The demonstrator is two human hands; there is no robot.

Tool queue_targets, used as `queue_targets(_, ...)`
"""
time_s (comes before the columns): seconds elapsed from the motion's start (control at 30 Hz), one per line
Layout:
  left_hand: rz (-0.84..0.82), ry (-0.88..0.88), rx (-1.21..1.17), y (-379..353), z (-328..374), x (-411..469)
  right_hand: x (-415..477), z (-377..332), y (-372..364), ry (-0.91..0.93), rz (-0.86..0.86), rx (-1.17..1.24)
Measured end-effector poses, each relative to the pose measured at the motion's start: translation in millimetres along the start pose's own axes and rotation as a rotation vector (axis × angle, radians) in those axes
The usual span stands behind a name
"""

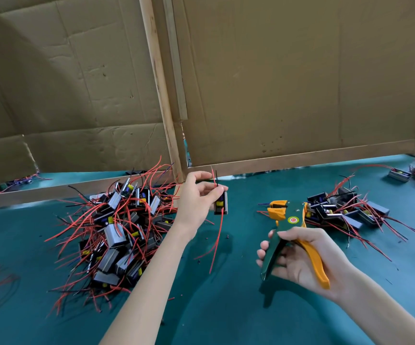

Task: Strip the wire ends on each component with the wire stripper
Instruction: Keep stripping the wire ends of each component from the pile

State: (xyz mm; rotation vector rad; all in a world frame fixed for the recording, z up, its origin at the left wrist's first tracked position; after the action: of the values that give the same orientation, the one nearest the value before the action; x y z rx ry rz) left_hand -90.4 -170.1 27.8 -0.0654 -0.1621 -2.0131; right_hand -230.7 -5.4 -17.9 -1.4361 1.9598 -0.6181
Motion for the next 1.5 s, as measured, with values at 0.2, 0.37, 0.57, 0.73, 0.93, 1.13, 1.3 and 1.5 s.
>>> queue_targets(0.2, -0.135, 0.029, -0.135, -3, 16, -7, -5, 0, -5, 0.008, -0.094, -0.045)
queue_targets(0.37, -0.181, -0.058, -0.079, -3, 25, -11, -9, 1, -9, 0.034, -0.174, -0.087)
queue_targets(0.57, -0.201, -0.094, -0.055, -1, 32, -14, -14, 2, -15, 0.060, -0.245, -0.108)
queue_targets(0.73, -0.260, -0.086, 0.043, -1, 35, -17, -16, 1, -18, 0.088, -0.300, -0.152)
queue_targets(0.93, -0.384, -0.026, 0.194, -5, 39, -24, -17, 2, -20, 0.139, -0.341, -0.217)
queue_targets(1.13, -0.405, -0.022, 0.234, -8, 41, -28, -20, 2, -23, 0.163, -0.383, -0.299)
queue_targets(1.3, -0.442, -0.011, 0.247, -6, 44, -30, -20, 1, -22, 0.180, -0.382, -0.350)
queue_targets(1.5, -0.477, 0.011, 0.268, -4, 44, -31, -21, 3, -20, 0.186, -0.373, -0.443)
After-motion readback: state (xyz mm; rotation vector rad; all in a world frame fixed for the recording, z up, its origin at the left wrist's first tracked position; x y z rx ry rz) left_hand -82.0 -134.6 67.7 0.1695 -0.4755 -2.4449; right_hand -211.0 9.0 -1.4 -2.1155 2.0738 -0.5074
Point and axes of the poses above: each hand's wrist, its own x-axis towards the middle knuckle, its own y-axis out of the back of the hand, z = x × y, the point moved 2 cm from there along x, towards the middle knuckle, and after that the axes turned 10 degrees about y, right-handed, at the moved point
